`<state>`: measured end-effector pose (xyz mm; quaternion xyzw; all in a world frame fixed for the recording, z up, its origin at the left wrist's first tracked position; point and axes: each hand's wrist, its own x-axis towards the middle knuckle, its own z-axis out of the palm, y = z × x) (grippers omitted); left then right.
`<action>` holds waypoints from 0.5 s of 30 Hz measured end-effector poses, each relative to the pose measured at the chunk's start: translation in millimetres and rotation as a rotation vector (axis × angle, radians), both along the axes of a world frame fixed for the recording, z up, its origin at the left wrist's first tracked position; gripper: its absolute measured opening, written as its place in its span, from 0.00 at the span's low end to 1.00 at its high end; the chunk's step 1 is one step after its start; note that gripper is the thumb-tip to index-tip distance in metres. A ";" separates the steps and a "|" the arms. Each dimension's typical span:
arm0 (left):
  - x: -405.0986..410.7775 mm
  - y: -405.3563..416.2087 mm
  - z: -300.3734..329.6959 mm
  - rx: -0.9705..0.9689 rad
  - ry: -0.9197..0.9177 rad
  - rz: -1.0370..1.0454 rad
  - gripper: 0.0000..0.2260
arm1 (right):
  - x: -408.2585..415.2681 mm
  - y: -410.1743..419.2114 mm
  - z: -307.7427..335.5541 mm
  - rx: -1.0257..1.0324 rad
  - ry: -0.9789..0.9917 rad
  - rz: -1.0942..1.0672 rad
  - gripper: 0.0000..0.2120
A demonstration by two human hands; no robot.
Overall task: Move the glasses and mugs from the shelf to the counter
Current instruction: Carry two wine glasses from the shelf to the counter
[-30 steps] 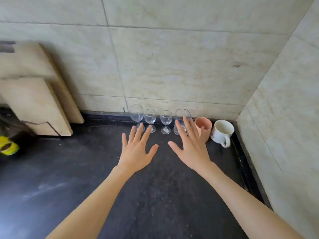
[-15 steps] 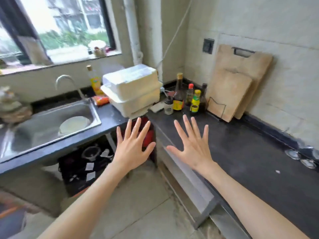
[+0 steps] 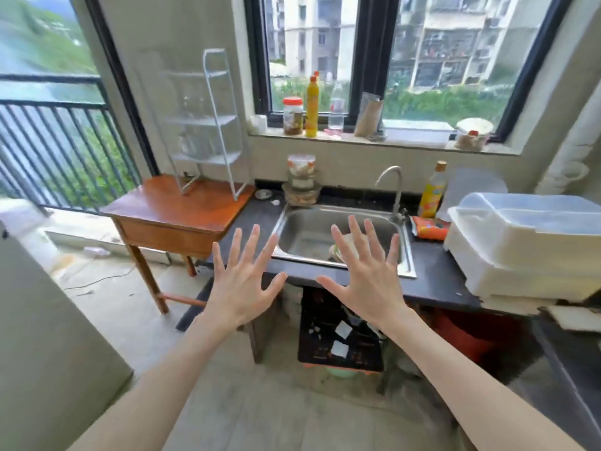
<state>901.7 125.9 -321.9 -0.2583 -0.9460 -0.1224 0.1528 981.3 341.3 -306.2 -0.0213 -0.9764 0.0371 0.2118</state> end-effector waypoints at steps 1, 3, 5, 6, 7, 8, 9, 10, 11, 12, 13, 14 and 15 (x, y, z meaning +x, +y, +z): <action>-18.7 -12.4 0.2 -0.003 -0.007 0.042 0.30 | -25.1 -9.2 1.1 0.006 0.008 0.040 0.40; -54.2 -34.5 1.8 -0.022 -0.016 0.116 0.30 | -73.7 -26.8 5.0 0.002 0.012 0.103 0.40; -85.8 -53.0 3.7 -0.051 -0.021 0.176 0.31 | -118.3 -44.3 9.6 0.006 0.009 0.138 0.40; -101.0 -61.6 5.1 -0.057 -0.024 0.206 0.32 | -139.8 -53.0 12.4 0.013 0.009 0.157 0.40; -115.4 -70.2 6.9 -0.061 -0.022 0.235 0.31 | -160.6 -61.8 15.6 0.017 0.011 0.177 0.40; -129.3 -78.2 9.2 -0.063 -0.020 0.259 0.31 | -180.0 -70.2 19.0 0.019 0.012 0.199 0.40; -142.3 -86.2 11.6 -0.057 -0.024 0.276 0.31 | -198.7 -78.8 22.0 0.021 0.012 0.224 0.40; -154.5 -94.2 13.7 -0.042 -0.032 0.290 0.31 | -216.0 -87.0 24.0 0.023 0.012 0.248 0.40; -167.1 -101.9 15.6 -0.024 -0.038 0.305 0.31 | -232.9 -95.1 25.6 0.024 0.012 0.268 0.40; -179.8 -109.5 17.1 -0.009 -0.045 0.323 0.31 | -249.8 -103.3 26.5 0.025 0.010 0.283 0.40; -192.3 -116.8 17.8 -0.002 -0.056 0.342 0.31 | -266.5 -111.4 26.8 0.027 0.006 0.296 0.40; -205.1 -124.2 17.4 -0.002 -0.070 0.361 0.31 | -283.5 -119.5 26.5 0.030 0.002 0.310 0.40; -218.0 -131.6 15.8 -0.005 -0.086 0.377 0.31 | -300.5 -127.6 25.9 0.031 -0.002 0.325 0.40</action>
